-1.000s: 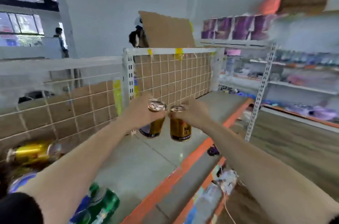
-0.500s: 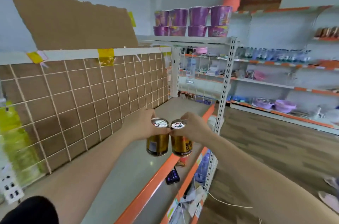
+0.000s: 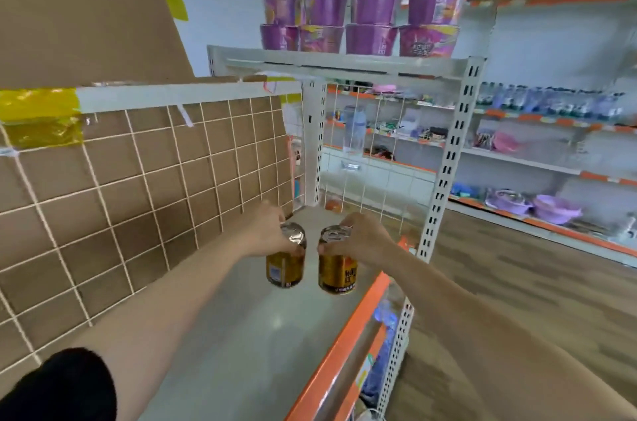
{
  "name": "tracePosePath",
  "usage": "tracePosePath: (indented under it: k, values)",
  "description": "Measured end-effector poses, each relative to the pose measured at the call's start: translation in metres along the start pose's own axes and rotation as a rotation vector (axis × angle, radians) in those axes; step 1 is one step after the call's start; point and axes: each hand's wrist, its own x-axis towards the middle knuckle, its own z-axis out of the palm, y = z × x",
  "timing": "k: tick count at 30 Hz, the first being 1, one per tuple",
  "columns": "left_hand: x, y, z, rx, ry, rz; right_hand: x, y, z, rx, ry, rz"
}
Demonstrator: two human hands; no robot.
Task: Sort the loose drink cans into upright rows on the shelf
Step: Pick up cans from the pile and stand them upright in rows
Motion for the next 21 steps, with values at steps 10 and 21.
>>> tracePosePath:
  k: [10,21]
  values:
    - [0.104,-0.01,0.032,0.104,0.017,-0.138,0.154,0.031,0.007,-0.13,-0.153,-0.055]
    - [0.198,-0.03,0.06,0.027,0.029,-0.329,0.299,0.049,0.023,-0.209,-0.32,-0.246]
